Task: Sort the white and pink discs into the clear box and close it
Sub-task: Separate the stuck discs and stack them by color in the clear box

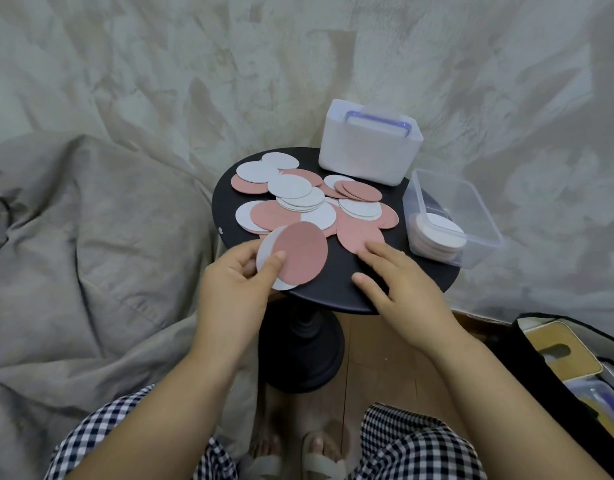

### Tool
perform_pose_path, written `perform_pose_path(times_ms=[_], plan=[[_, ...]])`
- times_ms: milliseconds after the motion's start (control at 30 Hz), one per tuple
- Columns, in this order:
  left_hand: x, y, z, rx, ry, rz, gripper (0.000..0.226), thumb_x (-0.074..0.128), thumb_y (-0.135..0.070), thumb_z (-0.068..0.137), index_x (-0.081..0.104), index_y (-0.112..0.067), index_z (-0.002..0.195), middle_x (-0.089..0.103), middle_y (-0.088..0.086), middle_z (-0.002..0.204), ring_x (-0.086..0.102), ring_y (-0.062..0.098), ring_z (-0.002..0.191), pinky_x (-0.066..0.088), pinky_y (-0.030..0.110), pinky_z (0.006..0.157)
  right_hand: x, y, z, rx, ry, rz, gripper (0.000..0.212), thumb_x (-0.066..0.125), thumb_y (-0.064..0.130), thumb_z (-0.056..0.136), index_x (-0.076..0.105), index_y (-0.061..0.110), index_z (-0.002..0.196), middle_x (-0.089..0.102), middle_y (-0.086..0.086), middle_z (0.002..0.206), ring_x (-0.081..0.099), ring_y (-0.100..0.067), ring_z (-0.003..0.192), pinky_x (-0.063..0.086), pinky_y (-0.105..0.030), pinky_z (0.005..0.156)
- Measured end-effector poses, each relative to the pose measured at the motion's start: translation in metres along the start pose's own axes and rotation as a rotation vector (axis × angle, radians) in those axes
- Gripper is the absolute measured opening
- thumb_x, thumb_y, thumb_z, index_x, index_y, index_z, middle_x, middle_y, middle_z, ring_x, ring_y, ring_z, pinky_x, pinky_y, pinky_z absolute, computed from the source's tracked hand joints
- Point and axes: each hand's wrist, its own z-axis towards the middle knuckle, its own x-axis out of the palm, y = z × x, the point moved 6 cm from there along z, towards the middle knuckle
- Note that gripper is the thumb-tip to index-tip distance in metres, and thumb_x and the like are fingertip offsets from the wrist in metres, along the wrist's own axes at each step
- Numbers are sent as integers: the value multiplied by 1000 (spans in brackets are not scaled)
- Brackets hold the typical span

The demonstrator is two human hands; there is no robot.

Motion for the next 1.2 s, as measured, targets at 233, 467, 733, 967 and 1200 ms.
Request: perform_pose_path(times_ms=[233,467,733,967,1200], plan=[[1,4,-1,-17,-22,-9,15,64,-17,86,69,-29,93,74,-9,88,68,5,82,50,23,71,-8,-8,-41,-133,-190,95,55,52,53,79,61,16,119,55,3,121,45,-10,114,28,-15,100],[5,-1,-8,6,4,-9,19,64,-15,85,68,-34,88,74,-11,86,69,7,84,54,30,79,-13,-1,-44,-204,-262,166,27,67,27,75,71,17,100,66,8,108,59,-9,108,45,-29,94],[29,-10,-11,-56,202,-162,18,62,-8,86,68,-24,91,75,-6,84,70,10,82,56,22,69,-35,2,-37,106,-410,825,15,64,17,82,65,31,79,68,14,76,63,-4,68,51,-15,64],[53,-20,-14,16,379,-90,18,66,-12,82,69,-27,93,74,-4,89,70,15,86,55,38,83,-24,-4,-21,210,-421,946,10,61,18,86,56,27,89,66,5,86,61,-7,70,51,-20,62],[73,-19,-1,78,374,-40,23,61,-13,88,62,-29,104,73,-1,94,69,17,90,55,41,84,-28,-10,-18,216,-454,955,26,61,16,88,60,36,103,65,11,99,60,4,90,47,-10,77]])
